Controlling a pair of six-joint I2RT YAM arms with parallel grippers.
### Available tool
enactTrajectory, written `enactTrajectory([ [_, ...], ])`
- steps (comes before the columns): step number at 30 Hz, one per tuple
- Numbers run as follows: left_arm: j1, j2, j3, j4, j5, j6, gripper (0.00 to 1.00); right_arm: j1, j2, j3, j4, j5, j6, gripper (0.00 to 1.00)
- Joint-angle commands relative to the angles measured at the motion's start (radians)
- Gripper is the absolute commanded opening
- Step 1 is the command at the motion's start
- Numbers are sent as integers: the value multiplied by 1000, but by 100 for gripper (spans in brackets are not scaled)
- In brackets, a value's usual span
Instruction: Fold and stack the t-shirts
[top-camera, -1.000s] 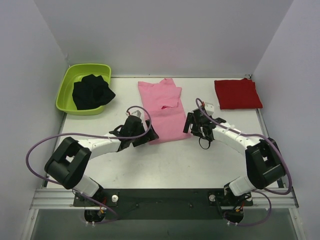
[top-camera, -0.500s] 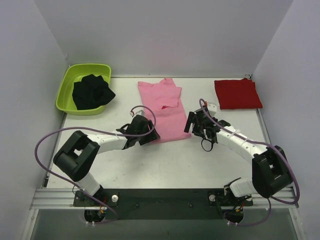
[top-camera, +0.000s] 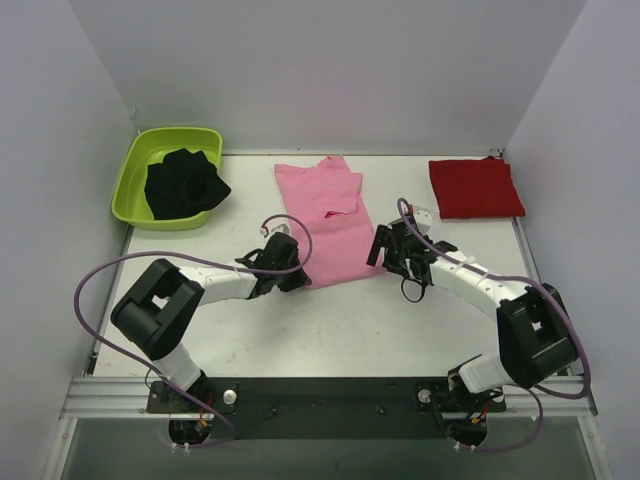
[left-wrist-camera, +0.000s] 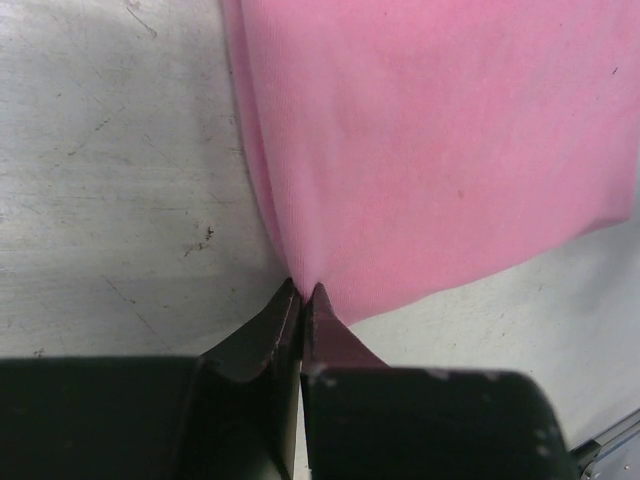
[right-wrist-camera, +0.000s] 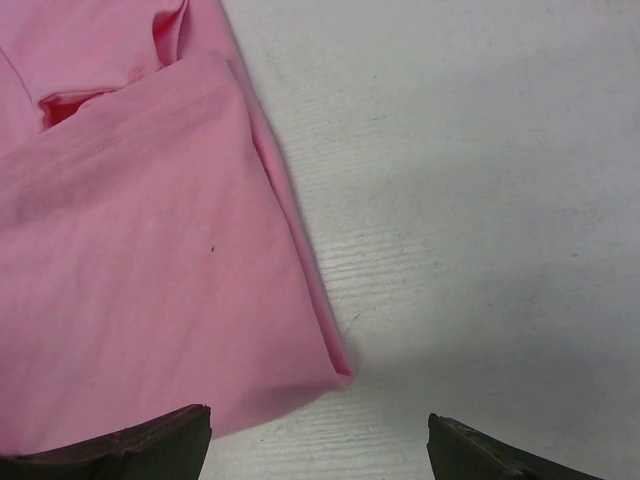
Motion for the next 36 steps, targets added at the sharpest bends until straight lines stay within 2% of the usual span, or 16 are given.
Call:
enactTrajectory([
  [1, -2, -29, -31, -24, -13, 5, 0, -14, 61, -8, 90, -60, 35, 89],
  [8, 15, -55, -66, -13, -9, 15, 0, -12, 138, -11, 153, -151, 64, 87],
  [12, 24, -63, -78, -5, -7, 22, 0, -14, 156, -13, 164, -166, 69, 76],
  [20, 38, -65, -95, 21, 13, 24, 0, -12, 176, -20, 165, -166, 66, 62],
  [25, 53, -78, -112, 22, 20, 25, 0, -11, 182, -22, 162, -168, 67, 47],
  [30, 73, -103, -138, 25, 25, 28, 0, -9, 193, -28, 150, -169, 67, 43],
  [36, 86, -112, -160, 36, 33, 28, 0, -8, 187, -32, 142, -162, 61, 43],
])
